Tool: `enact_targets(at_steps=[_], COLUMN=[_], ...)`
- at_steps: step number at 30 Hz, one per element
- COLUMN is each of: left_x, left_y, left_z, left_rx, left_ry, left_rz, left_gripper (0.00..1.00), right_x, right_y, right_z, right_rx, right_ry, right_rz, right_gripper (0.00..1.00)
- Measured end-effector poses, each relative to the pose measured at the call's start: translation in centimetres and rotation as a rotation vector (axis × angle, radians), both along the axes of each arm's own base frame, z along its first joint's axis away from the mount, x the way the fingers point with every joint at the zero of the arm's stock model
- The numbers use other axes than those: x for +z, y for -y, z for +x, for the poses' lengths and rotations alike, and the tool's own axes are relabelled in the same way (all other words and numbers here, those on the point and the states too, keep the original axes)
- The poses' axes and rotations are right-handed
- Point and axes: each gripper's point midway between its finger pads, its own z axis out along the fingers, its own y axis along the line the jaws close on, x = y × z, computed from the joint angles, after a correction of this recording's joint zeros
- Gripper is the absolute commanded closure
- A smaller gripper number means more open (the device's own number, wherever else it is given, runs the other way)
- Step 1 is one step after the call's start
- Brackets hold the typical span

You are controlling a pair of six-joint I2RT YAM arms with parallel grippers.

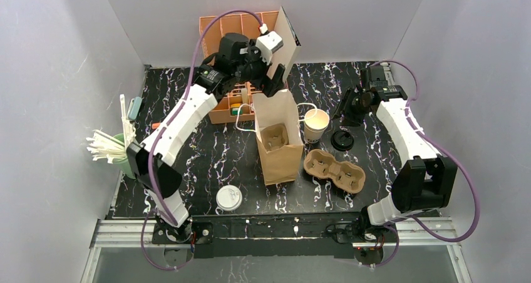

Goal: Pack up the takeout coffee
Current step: Pick up the takeout bag from the center of the board.

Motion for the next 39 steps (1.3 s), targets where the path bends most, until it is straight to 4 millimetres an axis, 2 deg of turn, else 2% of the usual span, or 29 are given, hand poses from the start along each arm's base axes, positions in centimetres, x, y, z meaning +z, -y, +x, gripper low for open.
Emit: enact_targets(at_steps=[4,7,10,13,18,20,23,24,27,32,35,39], left_x=[1.8,1.3,-0.4,-2.9,-6.5,-7.4,-7.8,-7.7,-6.9,-3.6,-2.0,-0.8], left_y=[-0.6,-0.8,-0.8,-0.6,-0.5,-0.5,-0.6,-0.6,-0.7,-0.6,-1.2,-2.6], left_z=[-2.1,-2.9,-2.9,-2.4,-0.7,-0.4,-0.6,-0.7,-1.0,-1.2,-2.2,-5.1], left_rx=[-0.036,-0.054,-0.065,-0.069,-0.044,-0.042,-0.047,-0.052,-0.07,-0.08,-0.076,-0.077], left_ry=[0.017,0.004,-0.03,-0.076,-0.138,-0.153,-0.165,-0.167,-0.157,-0.082,-0.044,-0.015], left_rz=[-0.029,-0.02,0.01,0.059,0.141,0.161,0.172,0.174,0.182,0.166,0.165,0.157], left_gripper=[0.1,0.14,0.18,0.21,0.35,0.51,0.96,1.0,1.0,1.0,1.0,1.0], right_x=[0.4,0.5,0.4,0.4,0.4,0.4,0.4,0.5,0.8,1.1,1.3,1.7], right_y=[-0.2,-0.2,-0.3,-0.3,-0.3,-0.3,-0.3,-0.4,-0.6,-0.9,-1.2,-1.6], right_z=[0.4,0.6,0.5,0.4,0.4,0.4,0.4,0.4,0.5,0.7,0.9,1.1], right_rx=[0.011,0.014,0.021,0.026,0.03,0.031,0.032,0.033,0.039,0.047,0.054,0.065], right_ry=[0.01,0.015,0.012,0.009,0.009,0.01,0.012,0.014,0.023,0.036,0.05,0.075], right_rz=[-0.006,-0.009,-0.012,-0.014,-0.016,-0.017,-0.016,-0.016,-0.013,-0.01,-0.005,-0.002], right_gripper=[0.47,0.47,0.47,0.47,0.49,0.5,0.51,0.51,0.52,0.53,0.54,0.54])
